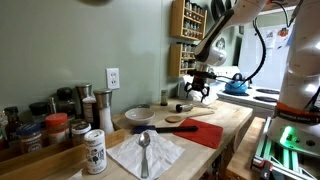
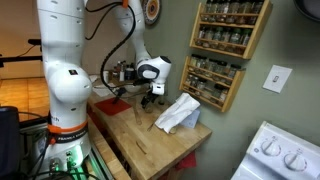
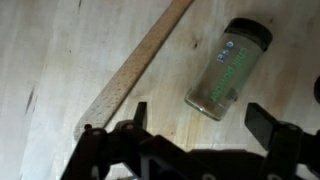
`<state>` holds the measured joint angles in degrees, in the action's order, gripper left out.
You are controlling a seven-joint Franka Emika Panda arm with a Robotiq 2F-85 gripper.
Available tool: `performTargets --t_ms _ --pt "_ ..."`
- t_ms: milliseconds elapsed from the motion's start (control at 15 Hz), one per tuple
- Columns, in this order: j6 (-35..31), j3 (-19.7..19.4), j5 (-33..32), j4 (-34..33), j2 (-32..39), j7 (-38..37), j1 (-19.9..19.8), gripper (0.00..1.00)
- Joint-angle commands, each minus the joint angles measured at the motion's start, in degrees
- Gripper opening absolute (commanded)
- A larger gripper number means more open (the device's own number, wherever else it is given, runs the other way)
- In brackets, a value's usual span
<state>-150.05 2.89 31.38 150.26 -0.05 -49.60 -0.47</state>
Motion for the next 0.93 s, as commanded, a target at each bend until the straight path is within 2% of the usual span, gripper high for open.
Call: performTargets --t_ms 0,467,867 --pt "1.6 -0.8 7.8 -0.5 0.8 4.2 0.5 1.0" --pt "0.4 -0.7 23.8 -1.6 4.4 14.6 0.4 1.0" --pt "-0.1 -1.5 31.5 -3.7 8.8 18.9 0.1 1.0"
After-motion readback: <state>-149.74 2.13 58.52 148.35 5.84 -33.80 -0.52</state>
